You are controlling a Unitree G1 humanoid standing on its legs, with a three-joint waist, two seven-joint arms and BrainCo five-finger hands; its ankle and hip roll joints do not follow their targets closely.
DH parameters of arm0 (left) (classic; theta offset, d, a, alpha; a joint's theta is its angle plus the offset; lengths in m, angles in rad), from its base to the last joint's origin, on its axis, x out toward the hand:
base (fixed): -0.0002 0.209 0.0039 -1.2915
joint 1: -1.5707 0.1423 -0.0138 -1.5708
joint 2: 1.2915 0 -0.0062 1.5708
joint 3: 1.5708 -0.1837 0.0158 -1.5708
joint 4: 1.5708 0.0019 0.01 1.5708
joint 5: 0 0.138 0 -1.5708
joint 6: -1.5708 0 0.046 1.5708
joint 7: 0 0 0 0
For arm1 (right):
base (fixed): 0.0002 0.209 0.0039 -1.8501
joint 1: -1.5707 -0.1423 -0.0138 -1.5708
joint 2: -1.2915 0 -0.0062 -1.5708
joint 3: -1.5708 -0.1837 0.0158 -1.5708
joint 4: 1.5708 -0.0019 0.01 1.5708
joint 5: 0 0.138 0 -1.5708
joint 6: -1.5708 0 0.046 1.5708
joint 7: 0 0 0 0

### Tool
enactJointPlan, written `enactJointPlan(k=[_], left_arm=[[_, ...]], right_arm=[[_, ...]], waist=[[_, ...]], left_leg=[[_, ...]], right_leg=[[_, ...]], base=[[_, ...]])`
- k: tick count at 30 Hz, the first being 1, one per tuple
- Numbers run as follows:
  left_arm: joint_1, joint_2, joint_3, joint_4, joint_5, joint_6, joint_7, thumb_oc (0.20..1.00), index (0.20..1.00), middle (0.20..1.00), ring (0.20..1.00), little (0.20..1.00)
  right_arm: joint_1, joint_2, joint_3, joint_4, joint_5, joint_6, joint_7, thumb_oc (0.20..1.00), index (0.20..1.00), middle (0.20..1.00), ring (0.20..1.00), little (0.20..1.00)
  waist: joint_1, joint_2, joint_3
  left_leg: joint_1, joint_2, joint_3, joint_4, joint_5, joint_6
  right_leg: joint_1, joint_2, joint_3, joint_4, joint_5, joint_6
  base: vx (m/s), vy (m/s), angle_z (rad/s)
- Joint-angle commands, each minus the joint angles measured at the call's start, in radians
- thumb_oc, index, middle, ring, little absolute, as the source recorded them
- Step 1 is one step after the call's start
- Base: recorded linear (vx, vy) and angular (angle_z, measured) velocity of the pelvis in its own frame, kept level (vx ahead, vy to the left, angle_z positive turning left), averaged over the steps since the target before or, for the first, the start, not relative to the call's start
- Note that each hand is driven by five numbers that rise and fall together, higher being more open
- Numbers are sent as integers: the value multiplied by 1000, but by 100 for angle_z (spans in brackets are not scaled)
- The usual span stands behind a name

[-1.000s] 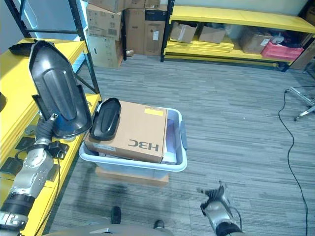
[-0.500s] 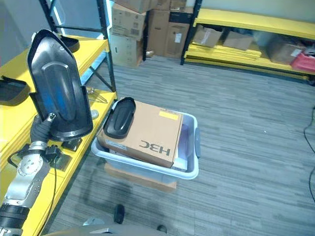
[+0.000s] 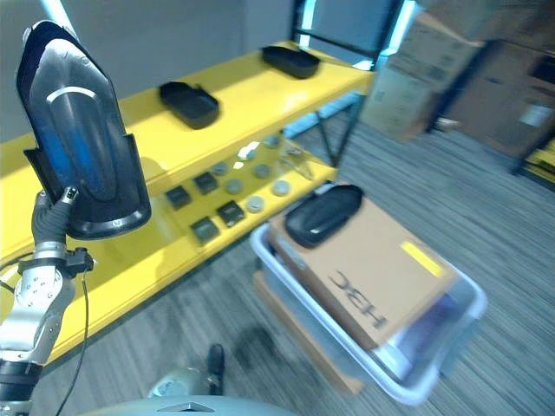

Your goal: Move parts from the plastic box to the shelf.

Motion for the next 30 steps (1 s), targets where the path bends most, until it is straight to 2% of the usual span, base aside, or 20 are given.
enactJointPlan(k=[1,4,6,8,9,10,11,12,13,15,16,17,18,19,20,22,23,25,27,30], left_arm=[[-56,36,56,-52,28,-108,-3,200,200,200,200,200],[-17,31,76,-70,38,-108,-11,200,200,200,200,200],[10,42,97,-74,35,-113,-27,200,200,200,200,200],[11,59,106,-68,28,-118,-44,200,200,200,200,200],[-3,77,103,-54,28,-124,-58,200,200,200,200,200],[-6,80,102,-50,28,-126,-59,200,200,200,200,200],[-16,89,93,-39,25,-133,-57,200,200,200,200,200],[-32,102,77,-25,27,-137,-49,200,200,200,200,200],[-43,127,56,-12,12,-140,-31,200,200,200,200,200],[-52,136,46,-11,8,-136,-19,200,200,200,200,200],[-69,145,33,-13,6,-125,-5,200,200,200,200,200],[-87,149,24,-17,7,-113,7,200,200,200,200,200],[-108,151,9,-18,9,-101,18,200,200,200,200,200],[-126,147,-10,-21,15,-92,30,200,200,200,200,200],[-130,140,-26,-26,10,-95,27,200,200,200,200,200],[-118,129,-18,-31,3,-87,28,200,200,200,200,200],[-105,113,-14,-39,-1,-77,18,200,200,200,200,200],[-104,99,-19,-51,-4,-61,11,200,200,200,200,200],[-111,55,-36,-81,17,-13,7,200,200,200,200,200],[-119,40,-42,-84,25,4,2,200,200,200,200,200]], right_arm=[[-66,23,1,39,12,-18,-27,1000,1000,1000,1000,1000],[-89,24,2,45,15,-25,-34,1000,1000,1000,1000,1000],[-107,27,-2,44,54,-38,-36,1000,1000,1000,1000,1000],[-109,30,-10,39,67,-48,-39,1000,1000,1000,1000,1000],[-108,29,-23,36,93,-60,-40,1000,1000,1000,1000,1000],[-109,29,-24,36,97,-62,-40,1000,1000,1000,1000,1000],[-110,26,-33,37,100,-66,-37,1000,1000,1000,1000,1000],[-111,17,-50,38,101,-78,-31,1000,1000,1000,1000,1000],[-117,4,-75,47,72,-96,-2,1000,1000,1000,1000,1000],[-119,1,-76,53,65,-113,3,1000,1000,1000,1000,1000],[-122,-1,-77,62,60,-130,4,1000,1000,1000,1000,1000],[-126,-4,-79,72,58,-144,6,1000,1000,1000,1000,1000],[-131,-6,-86,83,57,-151,10,1000,1000,1000,1000,1000],[-136,-6,-94,97,55,-156,13,1000,1000,1000,1000,1000],[-141,-3,-110,103,49,-139,12,1000,1000,1000,1000,1000],[-141,-4,-110,102,9,-125,11,1000,1000,1000,1000,1000],[-137,-13,-107,107,9,-123,13,1000,1000,1000,1000,1000],[-137,-20,-109,107,15,-114,14,1000,1000,1000,1000,1000],[-146,-34,-110,104,57,-89,-11,1000,1000,1000,1000,1000],[-146,-45,-119,94,73,-77,-21,1000,1000,1000,1000,1000]], waist=[[-25,-23,0],[5,-27,-5],[32,-30,-17],[37,-33,-22],[30,-27,-20],[29,-30,-19],[20,-24,-15],[0,-16,1],[-42,-7,25],[-58,-4,33],[-74,-7,38],[-84,-8,43],[-95,-17,45],[-109,-29,43],[-125,-37,45],[-125,-45,36],[-120,-54,20],[-120,-59,9],[-105,-73,-9],[-109,-74,-13]], left_leg=[[3,2,-3,-15,-30,-101],[2,-19,-23,-4,-47,-81],[5,-43,-55,24,-84,-48],[9,-54,-62,38,-100,-30],[21,-73,-70,49,-113,5],[20,-80,-70,51,-116,12],[23,-89,-73,59,-127,30],[33,-109,-80,75,-154,58],[66,-129,-100,86,-183,79],[76,-128,-116,87,-188,74],[90,-123,-135,83,-192,61],[89,-107,-142,80,-178,50],[95,-102,-161,81,-185,41],[101,-94,-179,84,-197,31],[127,-80,-204,88,-224,28],[149,-55,-198,75,-219,19],[157,-28,-186,67,-207,-13],[153,-12,-181,64,-193,-32],[132,34,-161,66,-154,-67],[129,62,-135,56,-129,-84]], right_leg=[[-101,13,156,-29,27,16],[-96,7,147,-1,0,6],[-104,-16,147,78,-48,5],[-110,-32,146,139,-79,10],[-156,-86,155,324,-57,47],[-172,-101,159,355,-60,57],[-216,-137,176,488,-43,68],[-295,-178,220,671,-3,84],[-418,-167,334,797,50,91],[-451,-149,372,735,81,89],[-453,-135,405,621,99,86],[-432,-119,399,500,119,68],[-402,-111,419,358,142,74],[-386,-98,454,160,160,78],[-383,-92,503,78,184,93],[-354,-98,483,47,180,98],[-307,-85,463,19,172,88],[-274,-72,455,-1,164,80],[-210,-47,423,-46,147,55],[-193,-34,401,-58,137,43]], base=[[123,151,64],[198,129,64],[235,168,21],[231,192,11],[201,221,28],[155,250,34],[117,241,35],[201,264,70],[185,167,83],[116,-80,69],[76,-246,59],[118,-320,94],[143,-376,91],[281,-415,128],[326,-405,126],[277,-288,78],[196,-221,28],[204,-258,37],[201,-311,38],[75,-160,36]])
